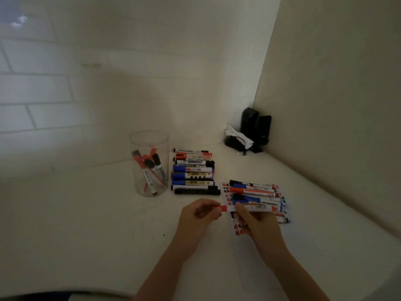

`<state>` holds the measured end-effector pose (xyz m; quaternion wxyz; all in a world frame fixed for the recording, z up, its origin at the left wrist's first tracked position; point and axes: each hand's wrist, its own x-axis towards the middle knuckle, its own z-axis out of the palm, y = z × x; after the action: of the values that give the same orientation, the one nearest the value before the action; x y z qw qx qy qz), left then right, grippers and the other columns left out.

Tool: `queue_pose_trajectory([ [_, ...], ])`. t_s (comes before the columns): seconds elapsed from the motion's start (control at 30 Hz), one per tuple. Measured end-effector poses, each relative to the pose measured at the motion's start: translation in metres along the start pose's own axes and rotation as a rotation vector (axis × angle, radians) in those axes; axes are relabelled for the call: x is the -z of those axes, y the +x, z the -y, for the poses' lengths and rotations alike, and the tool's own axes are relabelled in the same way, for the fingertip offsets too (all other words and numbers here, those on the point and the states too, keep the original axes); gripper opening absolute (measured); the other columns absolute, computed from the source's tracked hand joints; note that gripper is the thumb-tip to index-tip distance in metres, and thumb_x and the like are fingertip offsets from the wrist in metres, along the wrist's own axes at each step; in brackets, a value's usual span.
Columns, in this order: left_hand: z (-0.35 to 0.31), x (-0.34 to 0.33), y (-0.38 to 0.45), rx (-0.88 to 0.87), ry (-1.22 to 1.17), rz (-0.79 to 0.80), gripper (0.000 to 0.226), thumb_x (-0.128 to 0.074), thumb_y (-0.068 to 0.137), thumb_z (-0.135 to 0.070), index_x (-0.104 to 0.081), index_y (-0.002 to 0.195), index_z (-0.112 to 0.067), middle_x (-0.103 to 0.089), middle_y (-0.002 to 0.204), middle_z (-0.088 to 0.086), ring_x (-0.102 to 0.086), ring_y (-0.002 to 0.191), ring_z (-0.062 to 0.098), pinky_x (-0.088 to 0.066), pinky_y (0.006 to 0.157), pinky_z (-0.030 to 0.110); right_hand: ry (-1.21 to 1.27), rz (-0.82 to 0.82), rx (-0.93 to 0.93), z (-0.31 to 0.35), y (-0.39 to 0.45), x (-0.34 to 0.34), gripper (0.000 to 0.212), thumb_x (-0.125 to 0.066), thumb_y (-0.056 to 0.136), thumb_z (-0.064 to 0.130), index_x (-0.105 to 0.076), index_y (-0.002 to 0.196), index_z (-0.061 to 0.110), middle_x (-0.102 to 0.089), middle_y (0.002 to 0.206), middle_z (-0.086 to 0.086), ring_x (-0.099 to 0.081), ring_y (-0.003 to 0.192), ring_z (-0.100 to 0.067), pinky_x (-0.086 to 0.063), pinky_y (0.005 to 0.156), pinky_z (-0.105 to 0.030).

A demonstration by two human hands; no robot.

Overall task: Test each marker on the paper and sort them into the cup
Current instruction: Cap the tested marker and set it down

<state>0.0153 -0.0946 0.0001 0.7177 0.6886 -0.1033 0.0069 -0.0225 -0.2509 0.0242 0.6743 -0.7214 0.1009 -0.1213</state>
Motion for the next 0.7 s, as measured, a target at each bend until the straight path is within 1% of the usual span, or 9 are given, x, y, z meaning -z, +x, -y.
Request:
queue_pose_trajectory([
  [0.1,0.0,-0.001,0.0,-0.01,-0.009,-0.011,0.014,-0.068,0.085,-0.007,-0.072,0.097,-0.013,-0.074,0.083,-0.004,-0.07,0.077,0.009,-0.052,0.071,0.015,0.021,0.003,-0.006,-0.001,0.002,-0.001,0.018,-0.069,0.083,0.024,-0.07,0.089,0.007,-0.071,0.07,-0.006,-0.06,0.056,-0.013,-0.048,0.051,-0.023],
  [0.23,0.001,-0.001,0.0,-0.023,0.019,-0.037,0.014,-0.067,0.085,-0.006,-0.072,0.097,-0.009,-0.073,0.081,-0.004,-0.069,0.074,0.007,-0.051,0.069,0.013,0.065,-0.005,-0.09,-0.005,0.007,-0.011,0.025,-0.069,0.083,0.029,-0.069,0.087,0.005,-0.069,0.072,-0.009,-0.058,0.059,-0.015,-0.048,0.056,-0.028],
  [0.3,0.002,0.0,0.001,-0.036,0.034,-0.028,0.014,-0.067,0.085,-0.006,-0.071,0.098,-0.009,-0.073,0.083,-0.003,-0.069,0.075,0.007,-0.051,0.07,0.014,0.068,0.014,-0.104,-0.005,0.007,-0.014,0.028,-0.069,0.083,0.032,-0.069,0.087,0.004,-0.066,0.068,-0.008,-0.057,0.057,-0.014,-0.046,0.054,-0.028],
  [0.37,0.0,0.001,0.002,-0.029,0.028,-0.014,0.014,-0.067,0.086,-0.006,-0.071,0.098,-0.01,-0.074,0.083,-0.002,-0.069,0.076,0.009,-0.052,0.071,0.015,0.096,0.029,-0.125,-0.003,0.007,-0.013,0.028,-0.068,0.083,0.03,-0.068,0.088,0.002,-0.062,0.065,-0.008,-0.054,0.055,-0.014,-0.044,0.051,-0.027],
  [0.43,-0.001,-0.001,0.001,-0.031,0.018,-0.01,0.013,-0.066,0.086,-0.005,-0.071,0.097,-0.009,-0.074,0.085,-0.002,-0.069,0.078,0.009,-0.052,0.071,0.015,0.189,0.072,-0.176,0.0,0.005,-0.01,0.025,-0.069,0.084,0.026,-0.067,0.09,0.002,-0.057,0.066,-0.009,-0.051,0.055,-0.015,-0.042,0.049,-0.026],
  [0.5,-0.001,-0.003,0.0,-0.035,0.004,-0.013,0.014,-0.066,0.086,-0.003,-0.07,0.098,-0.008,-0.074,0.087,-0.003,-0.069,0.082,0.008,-0.051,0.072,0.014,0.281,0.13,-0.252,0.007,0.003,-0.007,0.023,-0.07,0.082,0.026,-0.066,0.091,0.005,-0.057,0.07,-0.01,-0.051,0.058,-0.015,-0.044,0.051,-0.025],
  [0.57,0.0,-0.002,0.0,-0.041,0.009,-0.019,0.016,-0.066,0.086,-0.002,-0.07,0.099,-0.011,-0.074,0.091,-0.007,-0.069,0.087,0.005,-0.051,0.076,0.013,0.286,0.155,-0.298,0.015,0.0,0.003,0.028,-0.068,0.082,0.033,-0.069,0.091,0.006,-0.062,0.073,-0.01,-0.054,0.061,-0.018,-0.047,0.056,-0.028],
  [0.63,0.001,0.0,0.0,-0.048,0.038,-0.024,0.02,-0.066,0.085,-0.002,-0.07,0.1,-0.015,-0.073,0.093,-0.011,-0.068,0.091,0.003,-0.05,0.079,0.012,0.191,0.155,-0.298,0.018,-0.004,0.019,0.029,-0.064,0.086,0.037,-0.073,0.094,0.01,-0.07,0.079,-0.011,-0.061,0.065,-0.02,-0.052,0.064,-0.032],
  [0.7,0.002,0.001,0.0,-0.065,0.062,-0.009,0.023,-0.066,0.084,0.001,-0.07,0.099,-0.015,-0.073,0.094,-0.009,-0.068,0.092,0.003,-0.049,0.08,0.011,-0.147,0.194,-0.176,0.018,-0.008,0.035,0.023,-0.064,0.085,0.034,-0.074,0.094,0.016,-0.073,0.084,-0.007,-0.066,0.072,-0.019,-0.055,0.072,-0.032],
])
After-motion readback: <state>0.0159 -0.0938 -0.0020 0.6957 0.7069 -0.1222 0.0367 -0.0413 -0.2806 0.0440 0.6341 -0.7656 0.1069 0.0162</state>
